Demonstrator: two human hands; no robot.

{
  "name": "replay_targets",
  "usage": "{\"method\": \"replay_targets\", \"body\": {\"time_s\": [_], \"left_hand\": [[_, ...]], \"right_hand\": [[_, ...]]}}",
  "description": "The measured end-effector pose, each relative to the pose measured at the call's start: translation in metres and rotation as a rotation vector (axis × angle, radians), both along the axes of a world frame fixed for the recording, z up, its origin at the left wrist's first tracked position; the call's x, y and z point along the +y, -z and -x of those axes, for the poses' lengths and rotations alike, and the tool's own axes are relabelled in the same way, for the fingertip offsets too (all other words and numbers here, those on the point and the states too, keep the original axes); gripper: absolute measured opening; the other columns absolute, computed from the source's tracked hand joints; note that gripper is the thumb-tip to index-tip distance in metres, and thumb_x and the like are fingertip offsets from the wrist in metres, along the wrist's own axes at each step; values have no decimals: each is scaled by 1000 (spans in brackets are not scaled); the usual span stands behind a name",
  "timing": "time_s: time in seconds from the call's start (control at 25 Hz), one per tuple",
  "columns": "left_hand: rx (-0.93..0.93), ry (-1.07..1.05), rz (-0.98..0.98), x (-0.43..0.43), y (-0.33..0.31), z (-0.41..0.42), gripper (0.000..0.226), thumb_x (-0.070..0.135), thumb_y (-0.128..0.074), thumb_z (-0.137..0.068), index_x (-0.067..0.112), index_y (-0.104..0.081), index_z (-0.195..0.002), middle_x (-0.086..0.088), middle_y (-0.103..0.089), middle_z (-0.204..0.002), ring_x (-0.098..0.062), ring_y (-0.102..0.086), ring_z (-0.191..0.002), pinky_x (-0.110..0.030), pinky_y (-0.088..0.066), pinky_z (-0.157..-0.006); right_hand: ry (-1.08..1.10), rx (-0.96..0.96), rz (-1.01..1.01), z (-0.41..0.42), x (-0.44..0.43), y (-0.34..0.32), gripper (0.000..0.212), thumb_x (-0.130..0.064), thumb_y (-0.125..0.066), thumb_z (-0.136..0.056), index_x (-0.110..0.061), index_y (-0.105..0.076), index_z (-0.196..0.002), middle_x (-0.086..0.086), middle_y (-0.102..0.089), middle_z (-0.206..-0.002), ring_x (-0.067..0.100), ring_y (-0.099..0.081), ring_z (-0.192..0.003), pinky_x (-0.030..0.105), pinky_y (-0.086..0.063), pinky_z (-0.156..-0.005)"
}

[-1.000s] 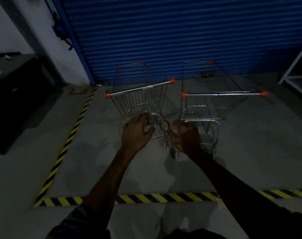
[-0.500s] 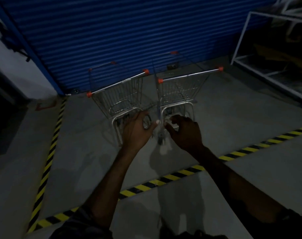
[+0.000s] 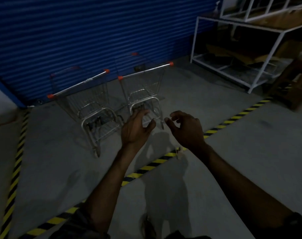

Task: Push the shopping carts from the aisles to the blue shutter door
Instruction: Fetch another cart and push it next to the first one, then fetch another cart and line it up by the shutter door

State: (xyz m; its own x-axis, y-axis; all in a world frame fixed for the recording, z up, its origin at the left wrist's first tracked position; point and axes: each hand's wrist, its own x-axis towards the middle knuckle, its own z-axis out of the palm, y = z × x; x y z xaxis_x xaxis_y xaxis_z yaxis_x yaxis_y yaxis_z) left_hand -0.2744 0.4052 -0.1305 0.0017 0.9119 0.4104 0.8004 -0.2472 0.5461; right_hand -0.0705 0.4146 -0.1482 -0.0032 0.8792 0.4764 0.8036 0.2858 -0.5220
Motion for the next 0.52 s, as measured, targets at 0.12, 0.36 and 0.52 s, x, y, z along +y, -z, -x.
{"method": "replay_targets", "body": {"time_s": [0.12,0.36,0.52], "left_hand": [[32,53,-40,-30,0,-44,45,45,-57,-89,26,-63,-130,5,-64,-130,-18,-60,-116,-32,-51,-85],[59,192,-23,-73,3,-109,41,31,-65,-92,26,-61,-132,3,-62,-133,-23,-59,-117,-34,-47,-91],[192,352,-169,-100,2,-137,46,33,-63,-86,24,-61,-132,3,-63,-130,-24,-58,-118,-38,-43,-92]], "right_hand": [[34,29,8,-38,-45,3,40,-63,-53,-96,-28,-68,-110,-11,-73,-100,13,-69,-86,41,-54,-79],[225,-43,30,-105,-130,6,43,-61,-48,-99,-26,-66,-119,-6,-72,-109,20,-69,-96,42,-52,-82],[442,-176,-36,-128,-195,2,40,-55,-50,-101,-22,-66,-118,1,-71,-110,28,-64,-101,42,-44,-85]]}}
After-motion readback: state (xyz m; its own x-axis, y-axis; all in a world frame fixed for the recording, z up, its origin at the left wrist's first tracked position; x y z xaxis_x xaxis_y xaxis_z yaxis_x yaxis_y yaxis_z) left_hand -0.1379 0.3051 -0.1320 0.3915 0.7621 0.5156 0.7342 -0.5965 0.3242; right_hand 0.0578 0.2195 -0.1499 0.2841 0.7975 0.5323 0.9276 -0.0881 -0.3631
